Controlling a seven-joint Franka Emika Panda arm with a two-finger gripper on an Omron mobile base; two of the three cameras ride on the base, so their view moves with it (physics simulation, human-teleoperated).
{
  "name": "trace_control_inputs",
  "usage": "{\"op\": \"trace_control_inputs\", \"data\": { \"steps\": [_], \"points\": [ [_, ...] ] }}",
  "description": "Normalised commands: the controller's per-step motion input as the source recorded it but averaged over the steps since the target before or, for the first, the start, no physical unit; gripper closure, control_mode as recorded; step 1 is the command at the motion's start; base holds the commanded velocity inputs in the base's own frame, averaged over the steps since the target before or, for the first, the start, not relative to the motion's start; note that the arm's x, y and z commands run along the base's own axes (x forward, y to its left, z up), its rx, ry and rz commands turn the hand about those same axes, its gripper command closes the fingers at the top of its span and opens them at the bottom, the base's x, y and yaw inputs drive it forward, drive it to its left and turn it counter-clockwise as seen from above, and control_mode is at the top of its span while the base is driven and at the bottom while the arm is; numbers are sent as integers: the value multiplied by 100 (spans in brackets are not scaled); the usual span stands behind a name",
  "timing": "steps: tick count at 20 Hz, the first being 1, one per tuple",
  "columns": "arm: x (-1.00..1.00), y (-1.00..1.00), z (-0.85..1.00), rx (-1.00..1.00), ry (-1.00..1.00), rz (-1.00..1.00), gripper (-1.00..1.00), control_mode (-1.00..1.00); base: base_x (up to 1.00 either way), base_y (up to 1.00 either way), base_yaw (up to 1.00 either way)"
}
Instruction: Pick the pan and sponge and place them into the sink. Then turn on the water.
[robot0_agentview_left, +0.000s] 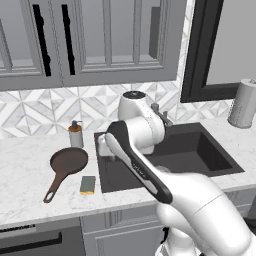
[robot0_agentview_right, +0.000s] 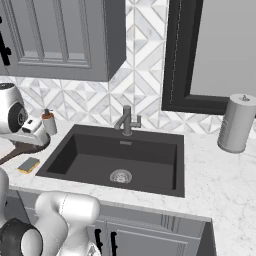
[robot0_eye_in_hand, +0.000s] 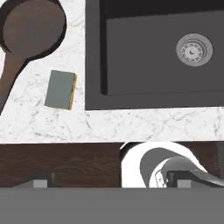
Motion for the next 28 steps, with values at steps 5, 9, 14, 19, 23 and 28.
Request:
{"op": "trace_control_inputs", "data": {
  "steps": [5,9,14,19,23,28],
  "points": [
    [0,65,-37,-2,12,-13,-100,-100,0,0,0],
    [0,65,-38,-4,8,-15,-100,-100,0,0,0],
    [9,54,-42,-5,6,-14,-100,-100,0,0,0],
    [20,50,-28,-3,4,-15,-100,-100,0,0,0],
    [31,48,-18,0,3,-15,-100,-100,0,0,0],
    [44,48,-19,0,2,-12,-100,-100,0,0,0]
  ]
}}
